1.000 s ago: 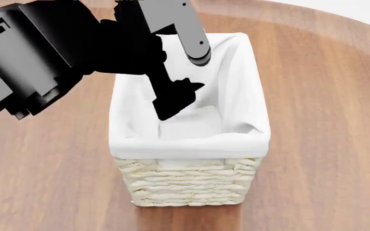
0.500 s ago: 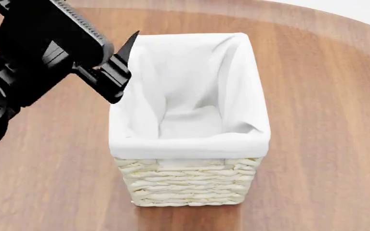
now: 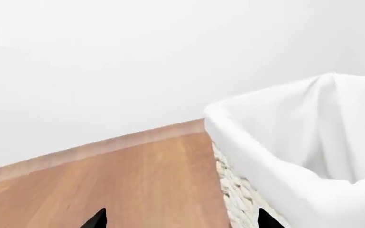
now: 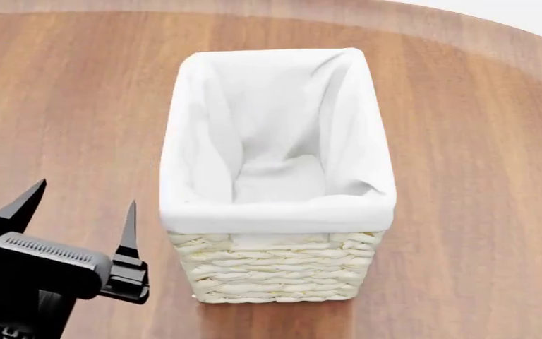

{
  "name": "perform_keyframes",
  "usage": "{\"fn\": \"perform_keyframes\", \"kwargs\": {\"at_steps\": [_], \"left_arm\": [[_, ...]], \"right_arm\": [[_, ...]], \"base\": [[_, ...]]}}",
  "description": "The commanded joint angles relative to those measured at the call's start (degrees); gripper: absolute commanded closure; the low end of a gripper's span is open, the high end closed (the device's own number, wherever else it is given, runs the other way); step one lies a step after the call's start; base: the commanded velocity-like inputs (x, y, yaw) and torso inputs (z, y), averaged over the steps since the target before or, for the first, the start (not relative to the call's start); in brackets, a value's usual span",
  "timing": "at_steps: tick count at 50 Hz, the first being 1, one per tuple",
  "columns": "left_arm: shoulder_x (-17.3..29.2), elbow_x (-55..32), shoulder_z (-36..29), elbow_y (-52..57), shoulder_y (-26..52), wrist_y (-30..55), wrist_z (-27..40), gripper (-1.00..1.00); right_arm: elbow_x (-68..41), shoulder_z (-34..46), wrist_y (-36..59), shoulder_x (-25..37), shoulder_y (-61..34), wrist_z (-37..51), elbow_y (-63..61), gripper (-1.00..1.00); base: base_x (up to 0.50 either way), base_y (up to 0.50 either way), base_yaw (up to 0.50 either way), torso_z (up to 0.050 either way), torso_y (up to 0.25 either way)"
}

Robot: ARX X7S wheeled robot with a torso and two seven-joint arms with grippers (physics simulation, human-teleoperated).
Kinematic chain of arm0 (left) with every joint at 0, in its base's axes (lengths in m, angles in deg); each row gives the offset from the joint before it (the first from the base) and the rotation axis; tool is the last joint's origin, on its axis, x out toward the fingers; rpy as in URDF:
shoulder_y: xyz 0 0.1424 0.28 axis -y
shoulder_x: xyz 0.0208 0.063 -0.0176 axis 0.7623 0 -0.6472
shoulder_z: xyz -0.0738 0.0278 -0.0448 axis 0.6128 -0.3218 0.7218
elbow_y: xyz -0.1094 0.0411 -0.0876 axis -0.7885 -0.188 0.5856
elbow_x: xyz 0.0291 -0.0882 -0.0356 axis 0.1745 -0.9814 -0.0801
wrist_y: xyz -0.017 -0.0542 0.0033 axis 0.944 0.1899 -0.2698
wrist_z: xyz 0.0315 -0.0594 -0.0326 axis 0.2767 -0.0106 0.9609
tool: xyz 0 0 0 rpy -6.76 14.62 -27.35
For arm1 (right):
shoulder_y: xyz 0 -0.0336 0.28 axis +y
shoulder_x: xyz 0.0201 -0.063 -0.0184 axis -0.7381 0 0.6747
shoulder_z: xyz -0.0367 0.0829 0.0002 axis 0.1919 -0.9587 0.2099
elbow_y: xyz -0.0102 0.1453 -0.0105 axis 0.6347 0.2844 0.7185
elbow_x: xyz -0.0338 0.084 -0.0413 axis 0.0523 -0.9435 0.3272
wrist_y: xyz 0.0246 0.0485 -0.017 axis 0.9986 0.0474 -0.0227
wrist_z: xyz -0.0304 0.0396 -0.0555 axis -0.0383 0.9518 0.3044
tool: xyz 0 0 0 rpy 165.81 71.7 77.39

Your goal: Pick up the cream cheese box, and put it in the basket.

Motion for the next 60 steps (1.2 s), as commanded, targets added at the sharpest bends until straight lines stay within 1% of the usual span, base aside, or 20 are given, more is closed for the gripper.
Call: {"fn": "perform_keyframes", "kwargs": {"at_steps": [1,4,5,6,9,11,14,18,21,27,32,37,45,47,50,52,54,56,60], "left_arm": [[-0.31,-0.82,1.32,3.61,-7.31,-5.26,-0.4,-1.0],[2.12,2.3,1.1,9.94,-5.8,-1.89,4.36,-1.0],[2.73,2.23,1.18,11.36,-5.53,-1.36,4.97,-1.0],[4.38,3.71,1.37,15.04,-4.9,-0.42,7.0,-1.0],[6.79,5.86,1.51,20.96,-3.87,2.52,10.93,-1.0],[7.86,5.88,1.71,23.59,-3.43,4.12,12.73,-1.0],[9.49,8.67,1.74,27.77,-2.81,6.11,15.32,-1.0],[8.11,7.53,1.79,24.03,-3.35,4.59,13.33,-1.0],[7.4,7.3,1.88,22.59,-3.8,3.55,12.63,-1.0],[7.14,7.45,1.69,23.27,-3.33,4.94,12.76,-1.0],[6.34,7.3,1.74,21.67,-3.7,4.3,12.09,-1.0],[5.17,6.75,1.66,20.08,-3.61,4.23,10.9,-1.0],[4.57,6.82,1.61,19.79,-3.43,4.52,10.34,-1.0],[4.5,6.64,1.73,19.34,-3.56,4.18,10.11,-1.0],[3.77,6.42,1.64,17.99,-3.8,3.9,9.44,-1.0],[3.71,6.45,1.66,18.25,-3.76,4.02,9.51,-1.0],[3.7,6.45,1.74,18.48,-3.71,4.05,9.55,-1.0],[3.46,6.54,1.68,18.33,-3.68,4.16,9.42,-1.0],[3.62,6.45,1.82,18.22,-3.87,3.82,9.26,-1.0]], "right_arm": [[0.51,-0.59,0.88,-0.52,0.15,-0.58,-0.61,-1.0],[0.45,-0.52,1.14,-0.4,0.27,-0.44,-1.06,-1.0],[0.52,-0.48,1.08,-0.41,0.26,-0.39,-1.01,-1.0],[0.6,-0.35,0.91,-0.52,0.15,-0.48,-0.64,-1.0],[0.62,-0.22,0.74,-0.53,0.07,-0.54,-0.39,-1.0],[0.46,-0.25,0.89,-0.45,0.06,-0.52,-0.56,-1.0],[0.69,-0.12,-0.87,-1.06,-0.59,-0.94,2.13,-1.0],[1.02,0.12,-3.81,-2.17,-1.81,-1.79,6.94,-1.0],[1.06,0.18,-4.45,-2.34,-2.07,-1.91,7.88,-1.0],[0.8,0.32,-1.84,-1.24,-0.83,-0.98,3.44,-1.0],[0.43,0.24,0.06,-0.49,-0.18,-0.27,0.51,-1.0],[0.21,0.15,-0.3,-0.48,-0.42,-0.3,0.9,-1.0],[0.09,0.03,-0.98,-0.62,-0.96,-0.24,2.01,-1.0],[-0.22,-1.12,-2.02,0.21,0.18,0.9,-1.18,-1.0],[-0.95,-4.51,-1.55,3.88,4.78,4.93,-14.62,-1.0],[-3.02,-5.9,-1.52,5.52,6.9,5.4,-19.65,-1.0],[-2.48,-5.75,-1.37,5.83,7.29,5.65,-20.37,-1.0],[-1.1,-4.29,-0.68,4.87,5.67,4.96,-16.56,-1.0],[-0.34,-3.05,-0.63,4.07,4.79,4.3,-14.03,-1.0]], "base": [[0.0,0.0,0.0,0.0,0.0],[0.0,0.0,0.0,0.0,0.0],[0.0,0.0,0.0,0.0,0.0],[0.0,0.0,0.0,0.0,0.0],[0.0,0.0,0.0,0.0,0.0],[0.0,0.0,0.0,0.0,0.0],[0.0,0.0,0.0,0.0,0.0],[0.0,0.0,0.0,0.0,0.0],[0.0,0.0,0.0,0.0,0.0],[0.0,0.0,0.0,0.0,0.0],[0.0,0.0,0.0,0.0,0.0],[0.0,0.0,0.0,0.0,0.0],[0.0,0.0,0.0,0.0,0.0],[0.0,0.0,0.0,0.0,0.0],[0.0,0.0,0.0,0.0,0.0],[0.0,0.0,0.0,0.0,0.0],[0.0,0.0,0.0,0.0,0.0],[0.0,0.0,0.0,0.0,0.0],[0.0,0.0,0.0,0.0,0.0]]}}
